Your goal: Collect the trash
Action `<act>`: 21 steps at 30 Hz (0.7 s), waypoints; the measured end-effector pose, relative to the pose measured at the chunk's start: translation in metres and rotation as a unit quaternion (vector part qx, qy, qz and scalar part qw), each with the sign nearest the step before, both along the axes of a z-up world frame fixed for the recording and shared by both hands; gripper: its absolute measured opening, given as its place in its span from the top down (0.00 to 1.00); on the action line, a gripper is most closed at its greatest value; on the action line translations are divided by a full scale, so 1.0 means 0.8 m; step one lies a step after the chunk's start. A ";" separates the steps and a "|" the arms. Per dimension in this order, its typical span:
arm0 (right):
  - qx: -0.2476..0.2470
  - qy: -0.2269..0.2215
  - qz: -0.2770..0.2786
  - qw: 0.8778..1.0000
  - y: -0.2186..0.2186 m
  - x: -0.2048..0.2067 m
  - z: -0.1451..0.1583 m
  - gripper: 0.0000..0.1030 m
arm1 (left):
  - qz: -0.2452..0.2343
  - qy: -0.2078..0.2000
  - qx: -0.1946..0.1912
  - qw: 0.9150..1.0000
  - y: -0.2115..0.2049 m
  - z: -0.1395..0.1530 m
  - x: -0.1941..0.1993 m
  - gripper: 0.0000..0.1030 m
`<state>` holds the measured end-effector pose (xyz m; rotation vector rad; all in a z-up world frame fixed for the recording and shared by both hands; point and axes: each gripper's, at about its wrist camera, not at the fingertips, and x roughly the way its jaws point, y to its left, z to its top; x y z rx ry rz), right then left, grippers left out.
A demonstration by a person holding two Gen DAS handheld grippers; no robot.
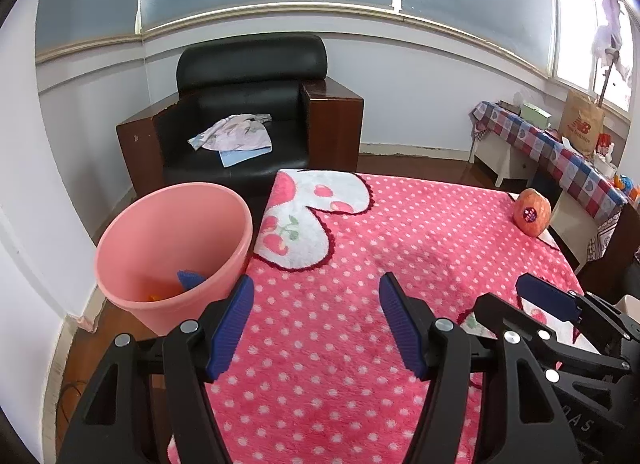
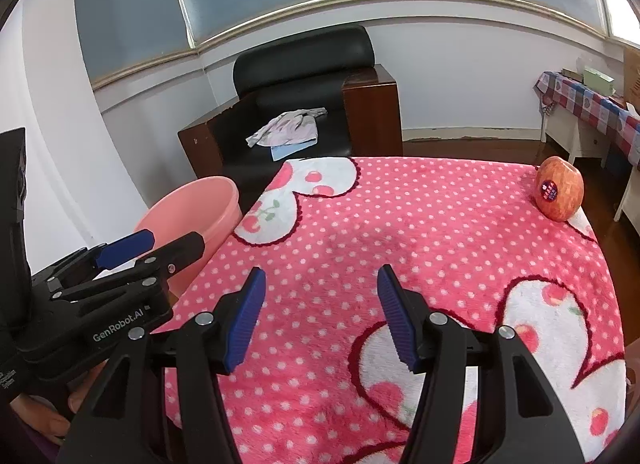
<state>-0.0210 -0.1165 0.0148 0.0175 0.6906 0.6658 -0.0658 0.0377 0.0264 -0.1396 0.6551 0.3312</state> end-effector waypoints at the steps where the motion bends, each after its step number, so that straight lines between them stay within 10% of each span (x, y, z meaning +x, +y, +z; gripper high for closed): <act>1: 0.000 0.000 -0.001 1.000 -0.001 0.000 0.000 0.43 | -0.002 0.001 0.001 1.000 -0.002 -0.001 0.000 0.38; 21: -0.003 0.007 -0.008 1.000 -0.010 0.005 -0.007 0.43 | -0.020 0.001 0.011 1.000 -0.019 -0.001 0.007 0.38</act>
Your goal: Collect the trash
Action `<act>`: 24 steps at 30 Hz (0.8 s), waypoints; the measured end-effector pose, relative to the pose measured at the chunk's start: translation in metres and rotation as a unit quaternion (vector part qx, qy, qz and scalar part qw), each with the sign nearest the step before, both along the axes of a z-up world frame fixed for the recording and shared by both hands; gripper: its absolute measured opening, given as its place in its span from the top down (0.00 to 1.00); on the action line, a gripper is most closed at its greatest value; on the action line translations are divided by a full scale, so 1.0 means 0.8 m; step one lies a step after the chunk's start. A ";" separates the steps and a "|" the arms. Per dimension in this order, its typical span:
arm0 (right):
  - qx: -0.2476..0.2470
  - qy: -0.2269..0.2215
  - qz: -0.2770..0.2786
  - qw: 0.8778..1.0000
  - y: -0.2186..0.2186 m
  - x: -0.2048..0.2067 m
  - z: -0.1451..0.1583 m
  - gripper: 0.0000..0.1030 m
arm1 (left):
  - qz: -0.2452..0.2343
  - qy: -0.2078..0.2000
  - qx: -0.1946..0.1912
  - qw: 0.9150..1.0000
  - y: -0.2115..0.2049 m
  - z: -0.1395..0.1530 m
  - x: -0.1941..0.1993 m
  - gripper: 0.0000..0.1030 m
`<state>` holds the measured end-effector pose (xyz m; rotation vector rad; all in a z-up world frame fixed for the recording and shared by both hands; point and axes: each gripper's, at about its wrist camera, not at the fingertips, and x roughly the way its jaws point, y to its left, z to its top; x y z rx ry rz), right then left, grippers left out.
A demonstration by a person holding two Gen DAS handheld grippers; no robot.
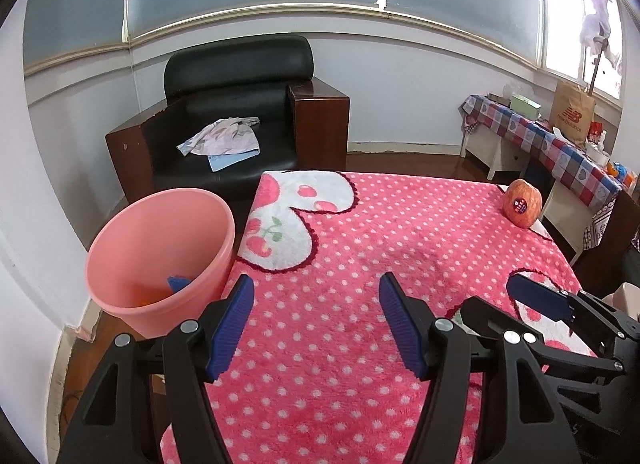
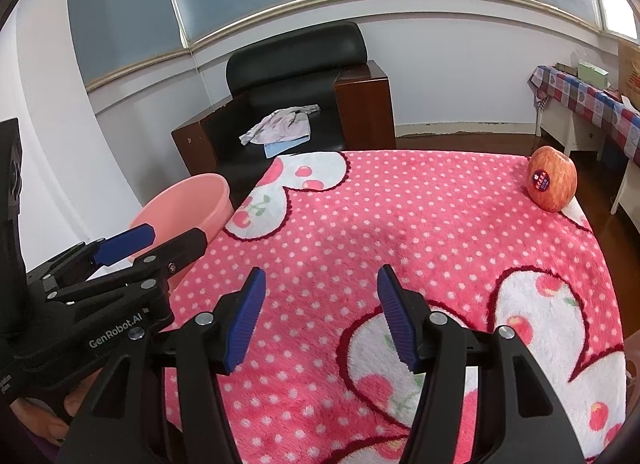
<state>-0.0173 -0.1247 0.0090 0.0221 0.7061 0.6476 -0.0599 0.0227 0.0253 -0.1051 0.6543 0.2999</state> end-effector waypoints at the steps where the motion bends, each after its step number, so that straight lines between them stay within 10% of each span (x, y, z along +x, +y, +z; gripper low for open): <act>1: -0.001 0.000 0.000 1.000 0.000 0.000 0.000 0.43 | 0.000 0.000 0.000 1.000 0.000 0.000 0.000 0.38; 24: -0.006 0.000 -0.022 1.000 -0.006 0.001 -0.004 0.43 | -0.006 -0.001 -0.002 1.000 0.002 -0.004 0.002 0.38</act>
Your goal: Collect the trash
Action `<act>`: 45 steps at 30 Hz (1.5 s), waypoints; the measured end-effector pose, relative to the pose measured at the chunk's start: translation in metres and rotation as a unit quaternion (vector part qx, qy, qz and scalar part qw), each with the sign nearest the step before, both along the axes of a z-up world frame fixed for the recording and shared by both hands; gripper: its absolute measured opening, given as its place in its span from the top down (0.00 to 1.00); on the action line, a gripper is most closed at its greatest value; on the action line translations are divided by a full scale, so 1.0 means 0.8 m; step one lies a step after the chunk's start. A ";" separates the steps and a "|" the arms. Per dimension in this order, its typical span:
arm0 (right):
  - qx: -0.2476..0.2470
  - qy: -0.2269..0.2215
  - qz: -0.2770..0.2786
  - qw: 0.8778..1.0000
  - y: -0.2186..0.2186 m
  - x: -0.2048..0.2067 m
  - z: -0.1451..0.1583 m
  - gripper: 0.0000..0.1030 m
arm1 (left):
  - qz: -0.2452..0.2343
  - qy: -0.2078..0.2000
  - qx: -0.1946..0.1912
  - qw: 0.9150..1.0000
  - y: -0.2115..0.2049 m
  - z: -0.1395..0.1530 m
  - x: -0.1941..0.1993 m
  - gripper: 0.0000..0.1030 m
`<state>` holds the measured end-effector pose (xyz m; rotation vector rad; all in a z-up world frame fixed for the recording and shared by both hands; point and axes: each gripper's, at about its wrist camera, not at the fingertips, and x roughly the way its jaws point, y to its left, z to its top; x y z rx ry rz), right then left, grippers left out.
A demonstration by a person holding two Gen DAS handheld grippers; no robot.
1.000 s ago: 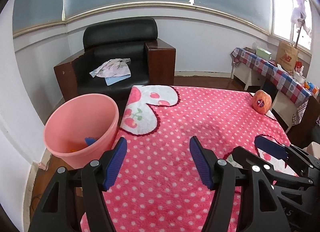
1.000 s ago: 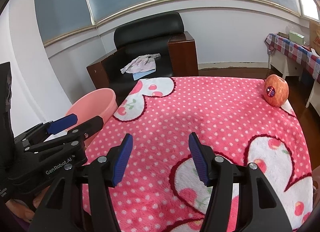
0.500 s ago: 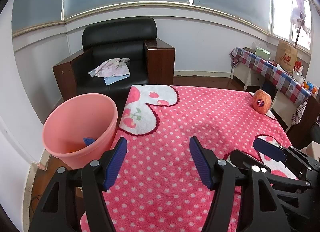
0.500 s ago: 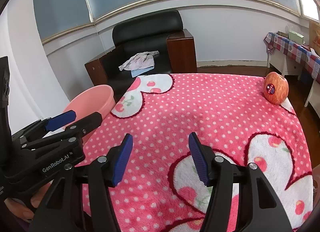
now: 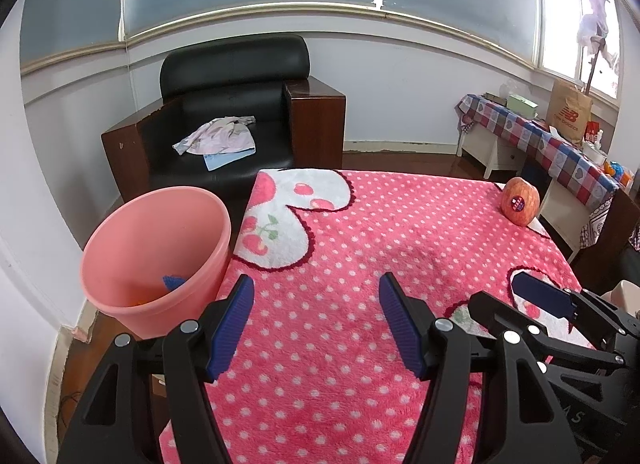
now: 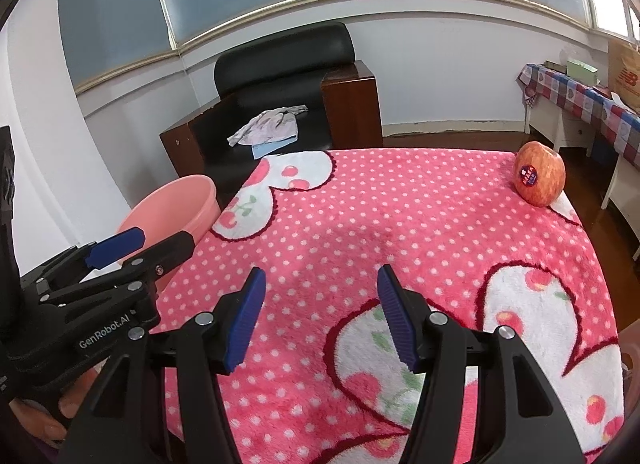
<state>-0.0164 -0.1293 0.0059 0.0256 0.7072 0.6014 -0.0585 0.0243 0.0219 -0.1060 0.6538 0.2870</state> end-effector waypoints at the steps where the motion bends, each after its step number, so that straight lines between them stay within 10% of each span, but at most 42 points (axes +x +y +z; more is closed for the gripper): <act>1: -0.001 0.001 0.000 1.000 0.000 0.000 -0.001 0.43 | 0.000 0.000 0.000 1.000 0.000 0.000 0.000 0.38; 45: -0.007 0.014 -0.003 1.000 -0.004 0.008 -0.011 0.43 | -0.019 0.018 -0.005 1.000 -0.006 -0.015 0.011 0.38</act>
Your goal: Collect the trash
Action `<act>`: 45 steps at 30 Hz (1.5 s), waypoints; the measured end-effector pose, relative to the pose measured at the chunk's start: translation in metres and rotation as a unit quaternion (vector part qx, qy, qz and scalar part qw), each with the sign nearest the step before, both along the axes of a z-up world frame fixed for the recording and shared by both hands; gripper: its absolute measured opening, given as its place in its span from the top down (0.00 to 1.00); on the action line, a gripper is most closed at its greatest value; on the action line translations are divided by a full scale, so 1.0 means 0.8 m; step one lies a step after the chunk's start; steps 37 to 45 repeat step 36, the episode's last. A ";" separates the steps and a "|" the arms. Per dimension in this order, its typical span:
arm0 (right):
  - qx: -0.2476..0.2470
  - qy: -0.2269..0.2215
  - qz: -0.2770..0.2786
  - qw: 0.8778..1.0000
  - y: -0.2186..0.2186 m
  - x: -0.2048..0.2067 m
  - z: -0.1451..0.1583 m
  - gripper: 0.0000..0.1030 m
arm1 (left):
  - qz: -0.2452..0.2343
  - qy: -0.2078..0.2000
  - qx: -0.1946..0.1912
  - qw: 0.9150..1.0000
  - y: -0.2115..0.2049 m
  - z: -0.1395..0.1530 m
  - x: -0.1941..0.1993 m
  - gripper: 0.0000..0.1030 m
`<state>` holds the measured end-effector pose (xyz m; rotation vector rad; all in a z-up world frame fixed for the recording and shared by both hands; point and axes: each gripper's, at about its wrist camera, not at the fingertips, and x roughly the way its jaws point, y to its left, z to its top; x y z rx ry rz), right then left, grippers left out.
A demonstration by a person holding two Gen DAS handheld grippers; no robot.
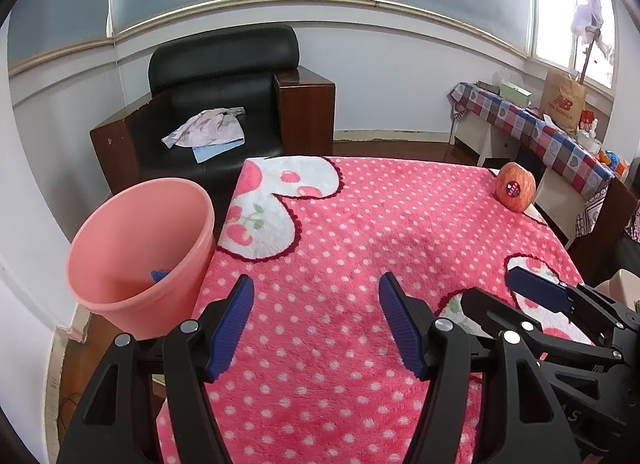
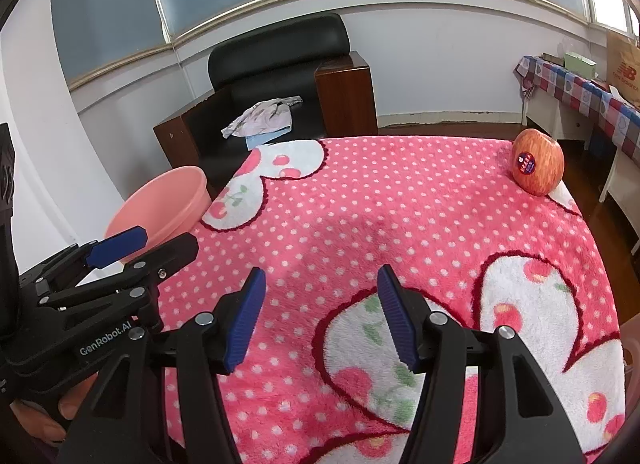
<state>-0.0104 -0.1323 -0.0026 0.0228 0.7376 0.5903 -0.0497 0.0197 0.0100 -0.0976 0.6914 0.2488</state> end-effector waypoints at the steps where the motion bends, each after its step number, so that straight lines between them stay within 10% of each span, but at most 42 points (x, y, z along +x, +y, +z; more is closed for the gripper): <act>1: 0.000 0.000 0.000 1.000 0.000 0.000 0.000 0.43 | 0.000 0.000 0.000 1.000 0.000 0.000 0.000 0.38; 45: 0.001 0.015 -0.002 1.000 -0.009 0.010 -0.013 0.43 | -0.004 0.019 0.002 1.000 -0.007 -0.014 0.017 0.38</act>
